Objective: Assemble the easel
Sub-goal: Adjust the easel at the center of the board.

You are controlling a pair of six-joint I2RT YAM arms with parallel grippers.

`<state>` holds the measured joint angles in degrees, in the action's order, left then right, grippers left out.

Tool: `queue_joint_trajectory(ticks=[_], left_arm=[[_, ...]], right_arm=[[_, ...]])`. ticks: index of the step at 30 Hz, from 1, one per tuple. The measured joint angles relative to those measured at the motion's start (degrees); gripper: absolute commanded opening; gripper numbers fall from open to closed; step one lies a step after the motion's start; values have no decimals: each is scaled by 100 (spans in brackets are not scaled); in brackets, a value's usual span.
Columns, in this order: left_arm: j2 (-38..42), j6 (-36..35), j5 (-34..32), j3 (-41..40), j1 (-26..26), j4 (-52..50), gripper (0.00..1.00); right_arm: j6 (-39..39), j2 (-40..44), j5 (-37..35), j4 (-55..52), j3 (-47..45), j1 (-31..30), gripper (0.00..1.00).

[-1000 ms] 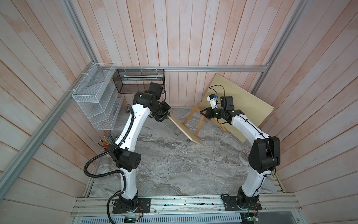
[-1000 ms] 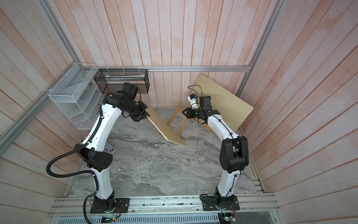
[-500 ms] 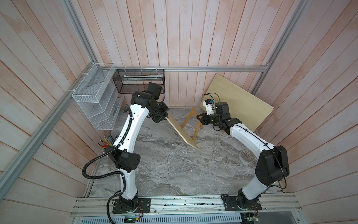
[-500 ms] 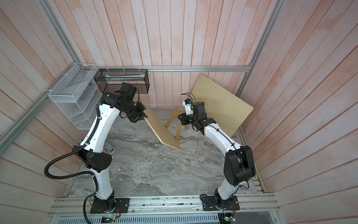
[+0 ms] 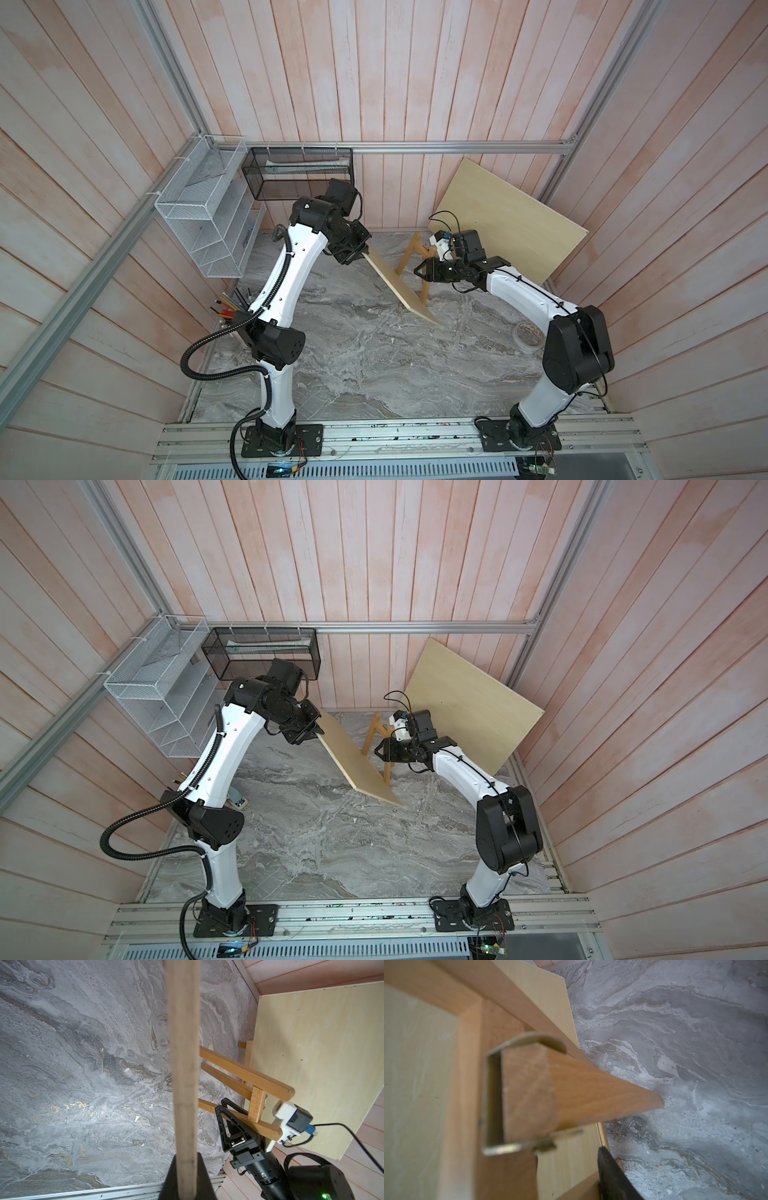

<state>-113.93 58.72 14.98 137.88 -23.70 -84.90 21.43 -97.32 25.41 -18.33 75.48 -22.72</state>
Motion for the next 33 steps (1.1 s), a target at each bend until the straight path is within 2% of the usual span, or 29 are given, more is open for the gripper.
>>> queue_joint_trajectory(ticks=[5,12,21,26,33], left_arm=[[-33,0,44,2,-15,63,0],[-42,11,59,22,-15,50,0],[-50,22,79,33,-9,35,0],[-50,24,92,33,-7,35,0],[-50,26,105,33,-4,31,0]], right_arm=[[-105,37,116,-85,44,72,64],[-199,627,286,-144,17,234,64],[-195,1781,326,-105,-564,1093,64],[-302,1628,42,-24,-955,1150,64],[-509,671,-96,352,-1202,1139,64]])
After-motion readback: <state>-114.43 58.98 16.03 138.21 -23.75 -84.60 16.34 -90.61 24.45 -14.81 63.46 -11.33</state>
